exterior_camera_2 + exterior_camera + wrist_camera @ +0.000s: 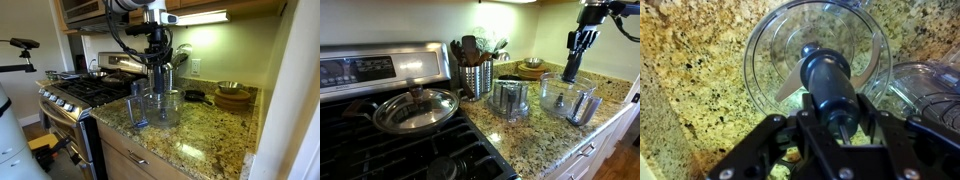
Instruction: Remove the object from the appliance on the right and place it on the counter
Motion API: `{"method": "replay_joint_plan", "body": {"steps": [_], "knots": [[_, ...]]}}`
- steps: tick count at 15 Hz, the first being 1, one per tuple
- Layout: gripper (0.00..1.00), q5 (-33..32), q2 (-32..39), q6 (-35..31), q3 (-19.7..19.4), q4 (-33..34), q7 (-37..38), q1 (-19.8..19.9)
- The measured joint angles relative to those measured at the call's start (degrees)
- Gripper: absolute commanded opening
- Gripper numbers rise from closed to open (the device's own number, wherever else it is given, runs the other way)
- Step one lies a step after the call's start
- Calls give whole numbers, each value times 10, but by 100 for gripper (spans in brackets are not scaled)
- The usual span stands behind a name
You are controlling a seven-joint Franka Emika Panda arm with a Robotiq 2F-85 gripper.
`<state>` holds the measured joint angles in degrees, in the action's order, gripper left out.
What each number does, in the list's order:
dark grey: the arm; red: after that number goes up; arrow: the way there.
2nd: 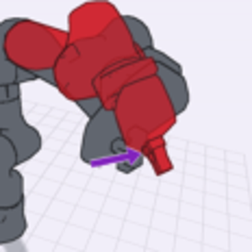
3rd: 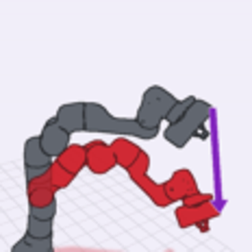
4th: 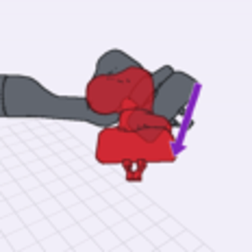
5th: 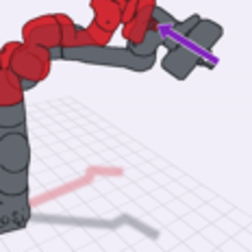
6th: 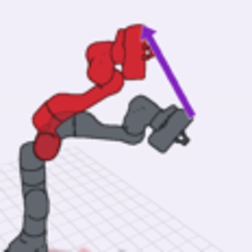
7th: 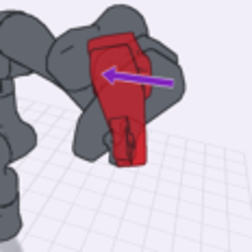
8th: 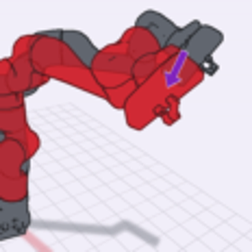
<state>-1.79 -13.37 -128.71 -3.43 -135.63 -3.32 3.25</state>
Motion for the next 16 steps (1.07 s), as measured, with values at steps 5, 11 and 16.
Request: {"method": "replay_joint_plan", "body": {"steps": [5,11,16], "knots": [[20,-1,-29,34,24,17,-1,-6],[20,-1,-69,76,66,25,1,-35],[20,-1,-71,83,114,21,29,-69]]}}
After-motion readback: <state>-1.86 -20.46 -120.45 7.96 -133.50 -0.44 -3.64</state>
